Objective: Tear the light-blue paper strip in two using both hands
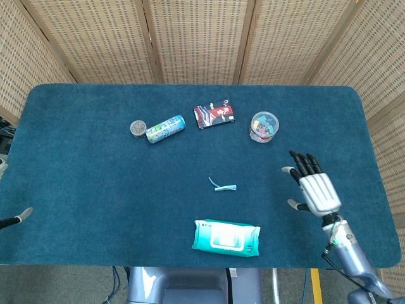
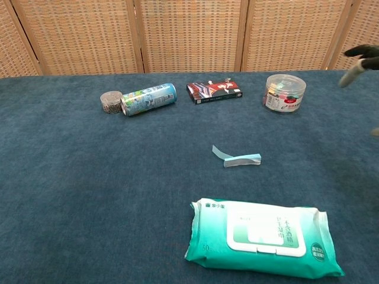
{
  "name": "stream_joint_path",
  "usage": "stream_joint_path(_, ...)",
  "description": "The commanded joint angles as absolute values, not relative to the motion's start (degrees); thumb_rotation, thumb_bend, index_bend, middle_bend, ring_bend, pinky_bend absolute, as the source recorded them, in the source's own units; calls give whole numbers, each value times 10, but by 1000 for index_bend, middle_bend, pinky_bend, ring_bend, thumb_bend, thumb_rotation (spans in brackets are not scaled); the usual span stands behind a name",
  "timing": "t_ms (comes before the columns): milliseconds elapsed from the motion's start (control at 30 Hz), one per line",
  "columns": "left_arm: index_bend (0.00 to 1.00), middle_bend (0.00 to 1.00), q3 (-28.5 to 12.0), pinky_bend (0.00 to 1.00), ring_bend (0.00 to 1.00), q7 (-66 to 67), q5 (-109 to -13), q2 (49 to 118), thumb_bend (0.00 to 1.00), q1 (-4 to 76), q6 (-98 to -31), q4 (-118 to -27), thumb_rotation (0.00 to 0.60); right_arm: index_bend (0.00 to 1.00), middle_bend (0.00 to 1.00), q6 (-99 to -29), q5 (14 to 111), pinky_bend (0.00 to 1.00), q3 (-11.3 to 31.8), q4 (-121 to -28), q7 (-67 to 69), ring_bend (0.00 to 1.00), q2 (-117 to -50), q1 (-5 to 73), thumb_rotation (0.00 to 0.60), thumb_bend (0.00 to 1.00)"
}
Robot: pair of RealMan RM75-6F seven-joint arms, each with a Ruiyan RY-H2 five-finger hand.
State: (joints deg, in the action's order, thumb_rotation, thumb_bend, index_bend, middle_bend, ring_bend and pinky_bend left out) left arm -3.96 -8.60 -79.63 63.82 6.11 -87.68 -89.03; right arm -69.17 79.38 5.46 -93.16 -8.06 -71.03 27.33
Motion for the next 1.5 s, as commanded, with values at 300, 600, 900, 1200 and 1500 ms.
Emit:
stream_joint_path(300,0,0,-45,0,0,-80,-793,647,0,63,-858,-882,600,411,0,-553,651,0,124,-877,-201,0,-847,406,600,118)
stream_joint_path(600,0,0,-48,0,0,-78,-798,650,0,63,-853,-880,600,452,0,-537,594,0,123,-807,-253,0,-924,436,600,280)
stream_joint_path(900,0,0,-51,0,0,-87,-799,648,0,64,-845,-877,600,457,0,-531,580,0,110,-783,-282,0,-947,448,600,393)
stream_joint_path(1200,0,0,-51,0,0,-87,-804,649,0,62,-844,-875,600,457,0,-536,589,0,94,-785,-287,0,-951,444,600,392)
stream_joint_path(1500,0,0,-51,0,0,-90,-808,650,0,60,-847,-874,600,457,0,-539,605,0,83,-747,-281,0,-975,443,600,393)
